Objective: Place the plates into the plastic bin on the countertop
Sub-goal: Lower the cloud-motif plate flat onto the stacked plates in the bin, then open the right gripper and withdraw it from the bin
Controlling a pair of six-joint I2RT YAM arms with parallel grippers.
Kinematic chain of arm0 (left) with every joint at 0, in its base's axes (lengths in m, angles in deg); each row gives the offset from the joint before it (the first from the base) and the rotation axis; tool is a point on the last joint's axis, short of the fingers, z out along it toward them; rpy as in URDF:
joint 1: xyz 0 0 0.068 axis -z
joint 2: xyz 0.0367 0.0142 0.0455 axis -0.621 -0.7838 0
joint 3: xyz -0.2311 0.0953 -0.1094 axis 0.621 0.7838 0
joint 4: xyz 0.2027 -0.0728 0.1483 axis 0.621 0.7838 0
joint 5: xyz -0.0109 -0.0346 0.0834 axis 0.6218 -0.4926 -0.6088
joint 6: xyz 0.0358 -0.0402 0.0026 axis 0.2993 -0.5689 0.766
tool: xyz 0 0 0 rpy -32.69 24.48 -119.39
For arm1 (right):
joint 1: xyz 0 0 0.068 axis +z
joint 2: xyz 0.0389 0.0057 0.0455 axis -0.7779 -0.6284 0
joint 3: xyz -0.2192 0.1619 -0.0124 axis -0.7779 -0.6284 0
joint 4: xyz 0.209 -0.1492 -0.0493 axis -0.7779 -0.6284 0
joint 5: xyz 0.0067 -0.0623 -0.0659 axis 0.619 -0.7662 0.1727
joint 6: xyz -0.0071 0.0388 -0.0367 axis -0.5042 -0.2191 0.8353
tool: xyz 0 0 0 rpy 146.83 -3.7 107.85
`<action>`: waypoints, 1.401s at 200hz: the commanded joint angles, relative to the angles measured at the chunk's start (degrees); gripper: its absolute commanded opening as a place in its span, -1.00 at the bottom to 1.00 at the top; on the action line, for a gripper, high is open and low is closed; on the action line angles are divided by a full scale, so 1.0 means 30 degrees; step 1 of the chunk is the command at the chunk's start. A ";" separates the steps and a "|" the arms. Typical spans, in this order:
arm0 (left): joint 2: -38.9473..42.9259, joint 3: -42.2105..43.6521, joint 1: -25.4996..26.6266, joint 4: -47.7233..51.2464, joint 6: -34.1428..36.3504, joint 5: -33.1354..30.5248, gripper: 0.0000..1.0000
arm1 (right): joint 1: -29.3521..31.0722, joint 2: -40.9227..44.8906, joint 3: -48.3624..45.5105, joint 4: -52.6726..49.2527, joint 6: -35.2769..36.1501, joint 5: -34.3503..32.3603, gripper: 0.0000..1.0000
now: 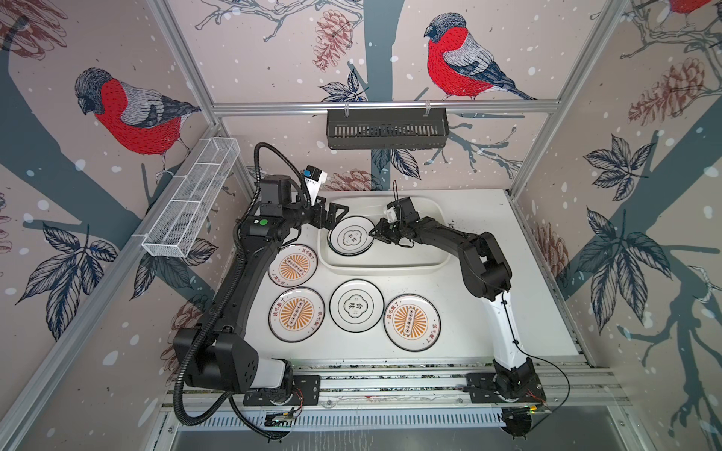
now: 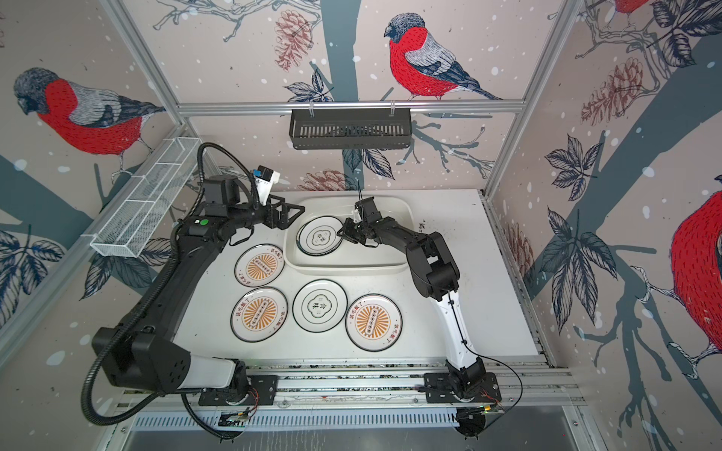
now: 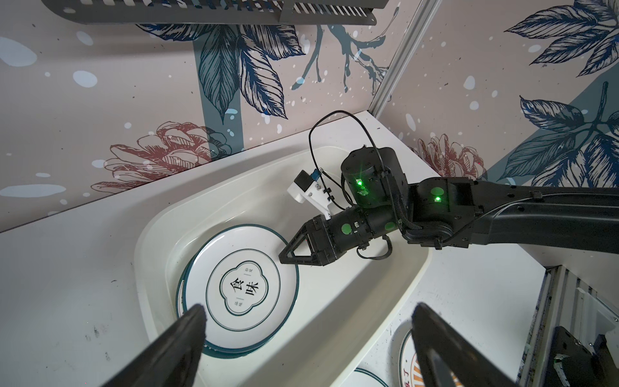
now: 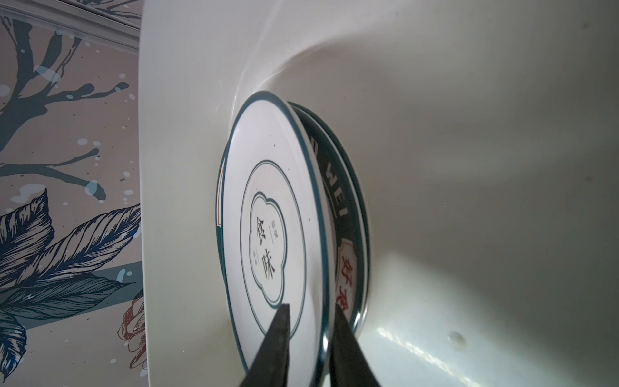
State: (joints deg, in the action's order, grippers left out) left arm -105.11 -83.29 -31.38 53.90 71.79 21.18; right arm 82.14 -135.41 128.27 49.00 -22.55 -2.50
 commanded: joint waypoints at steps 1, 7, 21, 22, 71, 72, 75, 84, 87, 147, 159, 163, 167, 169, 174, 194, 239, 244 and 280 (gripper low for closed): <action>-0.0014 -0.0231 -0.0021 0.0053 -0.0042 0.0406 0.89 | -0.0049 0.0000 0.0330 -0.0476 0.0523 -0.0215 -0.47; -0.0014 -0.0246 -0.0006 0.0037 -0.0036 0.0397 0.89 | -0.0065 0.0026 0.0403 -0.0653 0.0620 -0.0320 -0.45; -0.0043 -0.0255 -0.0021 0.0032 -0.0071 0.0436 0.89 | -0.0100 0.0055 0.0492 -0.0971 0.0790 -0.0543 -0.42; -0.0043 -0.0241 -0.0021 0.0046 -0.0071 0.0446 0.89 | -0.0101 0.0059 0.0494 -0.0976 0.0798 -0.0558 -0.42; -0.0139 -0.0149 -0.0029 -0.0115 -0.0159 0.0517 0.89 | -0.0198 0.0067 0.0551 -0.1385 0.0982 -0.0925 -0.34; -0.0135 -0.0144 -0.0025 -0.0101 -0.0159 0.0516 0.89 | -0.0209 0.0065 0.0553 -0.1373 0.0982 -0.0926 -0.34; -0.0157 -0.0140 -0.0021 -0.0096 -0.0159 0.0544 0.89 | -0.0226 0.0085 0.0554 -0.1378 0.0982 -0.0926 -0.34; -0.0161 -0.0141 -0.0037 -0.0137 -0.0155 0.0547 0.89 | -0.0248 -0.0008 0.0627 -0.1449 0.0981 -0.0926 -0.32; -0.0186 -0.0165 -0.0037 -0.0144 -0.0159 0.0541 0.89 | -0.0231 -0.0016 0.0663 -0.1479 0.0996 -0.0926 -0.32; -0.0365 -0.0235 -0.0021 -0.0174 -0.0115 0.0555 0.89 | -0.0216 -0.0369 0.1325 -0.1885 0.1099 -0.0845 -0.31; -0.0389 -0.0252 -0.0043 -0.0186 -0.0129 0.0547 0.89 | -0.0180 -0.0497 0.1540 -0.2000 0.1124 -0.0765 -0.31; -0.0395 -0.0249 -0.0022 -0.0203 -0.0130 0.0592 0.89 | -0.0186 -0.0568 0.1653 -0.2112 0.1128 -0.0753 -0.31; -0.0410 -0.0247 -0.0026 -0.0200 -0.0130 0.0580 0.89 | -0.0157 -0.0620 0.1770 -0.2194 0.1152 -0.0735 -0.31; -0.0421 -0.0254 -0.0044 -0.0203 -0.0130 0.0597 0.89 | -0.0153 -0.0650 0.1818 -0.2222 0.1171 -0.0746 -0.31; -0.0424 -0.0258 -0.0021 -0.0200 -0.0130 0.0589 0.89 | -0.0139 -0.0690 0.1874 -0.2240 0.1186 -0.0750 -0.31; -0.0453 -0.0284 -0.0043 -0.0231 -0.0101 0.0607 0.89 | -0.0103 -0.0917 0.2203 -0.2392 0.1209 -0.0666 -0.31; -0.0509 -0.0243 -0.0021 -0.0246 -0.0037 0.0604 0.89 | -0.0099 -0.1266 0.2516 -0.2417 0.1147 -0.0300 -0.32; -0.0541 -0.0251 -0.0021 -0.0243 -0.0042 0.0604 0.89 | -0.0110 -0.1231 0.2488 -0.2428 0.1156 -0.0382 -0.32; -0.0680 -0.0579 -0.0026 -0.0211 0.0016 0.0556 0.89 | -0.0249 -0.0393 0.2030 -0.1832 0.1201 -0.1031 -0.32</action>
State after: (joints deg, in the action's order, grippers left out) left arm -106.80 -83.99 -31.38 53.70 71.55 22.23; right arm 81.72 -138.69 135.16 41.83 -19.71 -4.51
